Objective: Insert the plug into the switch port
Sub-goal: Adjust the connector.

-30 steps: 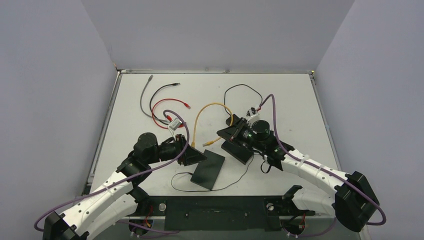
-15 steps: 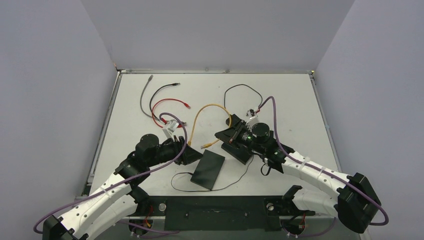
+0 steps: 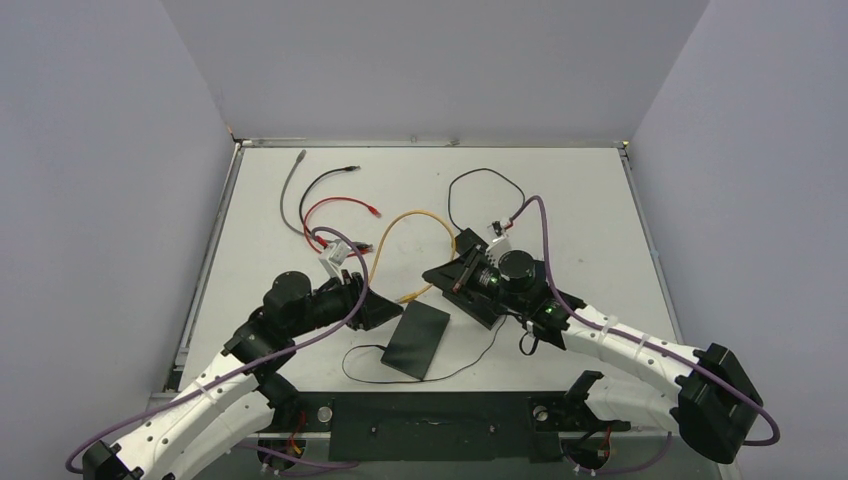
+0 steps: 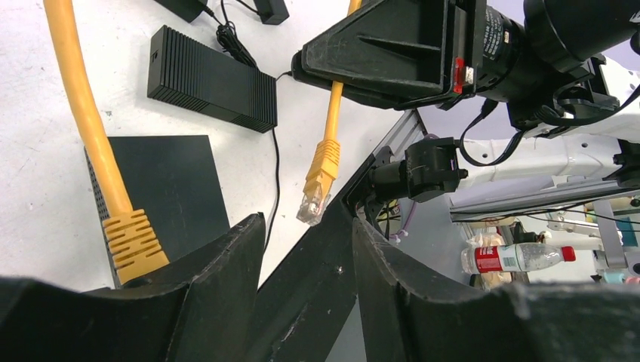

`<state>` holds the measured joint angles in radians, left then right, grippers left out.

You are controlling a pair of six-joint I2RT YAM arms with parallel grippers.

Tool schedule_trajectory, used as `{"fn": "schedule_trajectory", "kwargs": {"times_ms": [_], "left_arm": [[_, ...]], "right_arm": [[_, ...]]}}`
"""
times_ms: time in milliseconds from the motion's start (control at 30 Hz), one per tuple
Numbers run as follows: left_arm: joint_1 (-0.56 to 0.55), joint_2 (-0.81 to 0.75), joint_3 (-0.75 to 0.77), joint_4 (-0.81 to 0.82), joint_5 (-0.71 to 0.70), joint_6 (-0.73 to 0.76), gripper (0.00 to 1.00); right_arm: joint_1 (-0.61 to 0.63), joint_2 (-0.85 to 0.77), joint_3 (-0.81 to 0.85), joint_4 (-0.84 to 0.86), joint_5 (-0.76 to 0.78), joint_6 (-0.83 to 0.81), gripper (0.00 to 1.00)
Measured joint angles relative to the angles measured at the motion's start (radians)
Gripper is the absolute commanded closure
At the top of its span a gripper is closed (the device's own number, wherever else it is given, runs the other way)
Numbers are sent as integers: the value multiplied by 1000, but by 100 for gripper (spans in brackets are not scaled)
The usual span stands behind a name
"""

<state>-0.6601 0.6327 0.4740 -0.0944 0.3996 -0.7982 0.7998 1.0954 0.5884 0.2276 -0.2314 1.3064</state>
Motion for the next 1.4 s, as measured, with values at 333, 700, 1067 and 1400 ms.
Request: {"fn": "schedule_trajectory", "kwargs": {"times_ms": [333,700,1067,1400], "left_arm": [[0,-3,0,0,1,8,67],[0,-3,0,0,9,19,77],[0,-8,0,0,24,26,100],[0,-31,0,-14,24,26,100]], "right_arm": [[27,18,0,18,6,19,100],[39,35,0,22,7,21,100],[46,51,0,27,7,28,100],[52,56,0,36,6,18,66]]}}
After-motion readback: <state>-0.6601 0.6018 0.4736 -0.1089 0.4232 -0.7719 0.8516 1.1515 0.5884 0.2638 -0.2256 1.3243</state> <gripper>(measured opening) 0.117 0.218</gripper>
